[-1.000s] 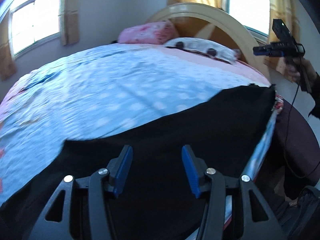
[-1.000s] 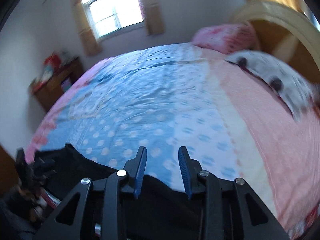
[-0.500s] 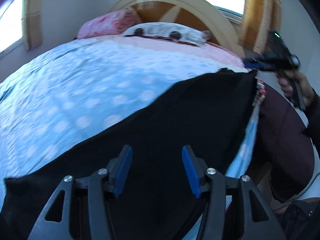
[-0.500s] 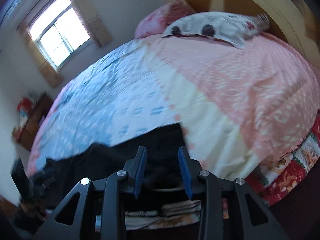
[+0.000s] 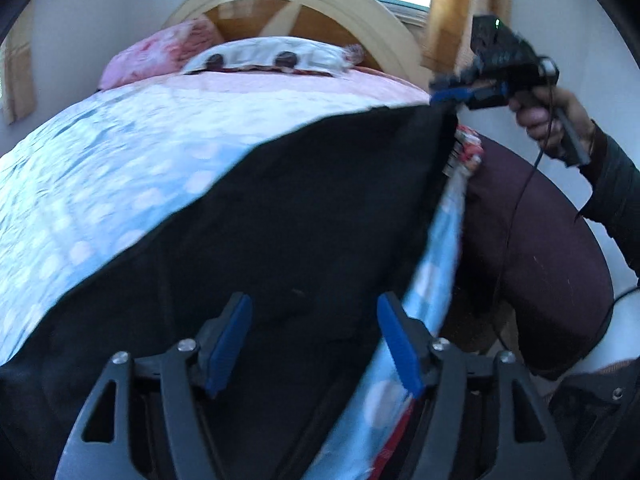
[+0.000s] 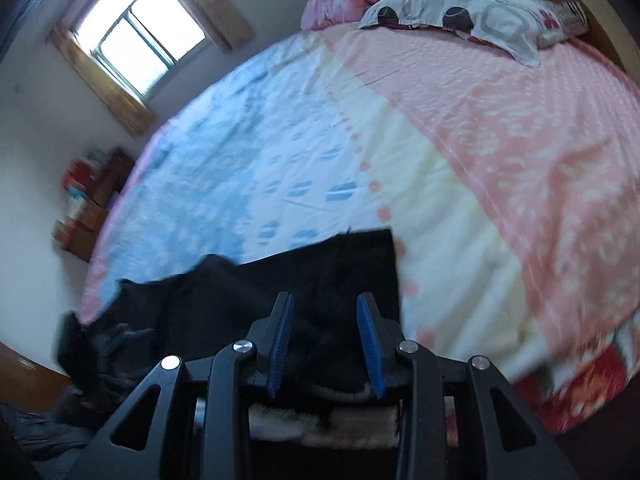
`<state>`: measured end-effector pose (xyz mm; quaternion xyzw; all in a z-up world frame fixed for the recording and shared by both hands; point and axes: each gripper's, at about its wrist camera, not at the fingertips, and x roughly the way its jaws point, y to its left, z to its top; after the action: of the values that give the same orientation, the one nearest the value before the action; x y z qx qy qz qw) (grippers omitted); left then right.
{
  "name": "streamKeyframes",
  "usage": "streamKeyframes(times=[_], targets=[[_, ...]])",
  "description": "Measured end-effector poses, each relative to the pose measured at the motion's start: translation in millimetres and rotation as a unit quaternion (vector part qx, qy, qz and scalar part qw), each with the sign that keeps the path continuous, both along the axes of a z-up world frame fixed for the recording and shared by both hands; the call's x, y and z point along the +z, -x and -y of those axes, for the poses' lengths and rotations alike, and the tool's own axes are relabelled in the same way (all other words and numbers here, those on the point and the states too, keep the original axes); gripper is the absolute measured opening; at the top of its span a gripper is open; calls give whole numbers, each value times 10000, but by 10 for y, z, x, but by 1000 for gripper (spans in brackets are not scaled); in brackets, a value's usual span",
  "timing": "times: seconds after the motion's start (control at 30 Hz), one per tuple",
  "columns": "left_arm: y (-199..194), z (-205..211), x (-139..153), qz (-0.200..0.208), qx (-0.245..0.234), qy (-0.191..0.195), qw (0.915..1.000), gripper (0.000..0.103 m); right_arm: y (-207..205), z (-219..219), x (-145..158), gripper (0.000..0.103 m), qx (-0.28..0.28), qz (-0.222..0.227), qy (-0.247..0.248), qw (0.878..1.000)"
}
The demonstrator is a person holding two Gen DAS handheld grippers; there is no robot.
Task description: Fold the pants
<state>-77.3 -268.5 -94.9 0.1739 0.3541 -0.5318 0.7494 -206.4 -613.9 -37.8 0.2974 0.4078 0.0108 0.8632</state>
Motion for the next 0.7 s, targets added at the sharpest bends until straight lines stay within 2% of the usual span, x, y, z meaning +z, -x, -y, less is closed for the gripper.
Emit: streamKeyframes(times=[0.07,0.13,0.23,0.33,0.37,0.4,0.43,0.47,0.53,0.7], targets=[[54,83,-31,123,-79,-65,9999,68,179,-9,-5,35,-30,293,-743,9968],[82,144,-59,193,-100,-127,9997,68,267,-111,-25,35,23,341,-936,9950],[69,199,-157,121,-134,-306,9994,66,345,-264,-33,35,-83,207,-535,9983],[59,151,-153,145,-110,-250,9995,57,538,-160,80,35,-868,322,162,9956],[46,133,-146,139,-79,-240,9996,48,596,-109,104,35,-1063,354,226,9934],[26,113,-143,94,-65,-222,9997,41,675,-30,98,35,-1196,423,3,9919],[3,95,-142,40,-52,-195,9998,39,715,18,64,35,-1186,442,-281,9916],[-13,93,-147,13,-46,-171,9998,36,750,48,-3,35,-1122,453,-709,9901],[-34,94,-151,9,-45,-146,9999,30,739,13,-118,35,-890,474,-1230,9873],[36,102,-142,61,-180,-161,9997,16,418,-273,-373,35,-473,445,-1776,9820]])
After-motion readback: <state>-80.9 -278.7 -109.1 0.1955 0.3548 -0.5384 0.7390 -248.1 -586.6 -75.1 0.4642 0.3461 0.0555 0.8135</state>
